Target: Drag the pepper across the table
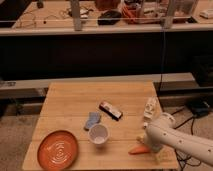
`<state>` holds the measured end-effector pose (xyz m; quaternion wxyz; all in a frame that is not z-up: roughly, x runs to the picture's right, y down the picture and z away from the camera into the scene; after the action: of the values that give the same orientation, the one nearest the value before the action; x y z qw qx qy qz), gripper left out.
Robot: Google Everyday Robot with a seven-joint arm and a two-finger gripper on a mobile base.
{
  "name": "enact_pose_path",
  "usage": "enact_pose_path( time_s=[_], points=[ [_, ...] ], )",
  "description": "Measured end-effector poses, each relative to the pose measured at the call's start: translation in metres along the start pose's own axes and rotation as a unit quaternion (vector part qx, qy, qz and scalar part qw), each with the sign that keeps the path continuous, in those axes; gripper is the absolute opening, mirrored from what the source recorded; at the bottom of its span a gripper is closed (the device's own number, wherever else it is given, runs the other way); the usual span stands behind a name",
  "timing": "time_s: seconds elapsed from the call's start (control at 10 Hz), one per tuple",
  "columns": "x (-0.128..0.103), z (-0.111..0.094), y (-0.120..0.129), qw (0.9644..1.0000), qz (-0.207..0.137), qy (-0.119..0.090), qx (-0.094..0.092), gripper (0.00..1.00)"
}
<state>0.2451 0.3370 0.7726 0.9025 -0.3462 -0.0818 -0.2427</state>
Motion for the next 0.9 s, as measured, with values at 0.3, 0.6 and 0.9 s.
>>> enact_pose_path(
  time_s=[0.3, 0.6, 0.9],
  points=[
    [-0.0002, -0.0046, -0.0038, 1.0000, 0.000, 0.000, 0.003, 0.60],
    [0.0002, -0.0065, 0.0057, 1.0000, 0.002, -0.001, -0.006, 0.60],
    [0.0005, -0.0066, 0.0031, 1.0000, 0.003, -0.001, -0.002, 0.60]
  ],
)
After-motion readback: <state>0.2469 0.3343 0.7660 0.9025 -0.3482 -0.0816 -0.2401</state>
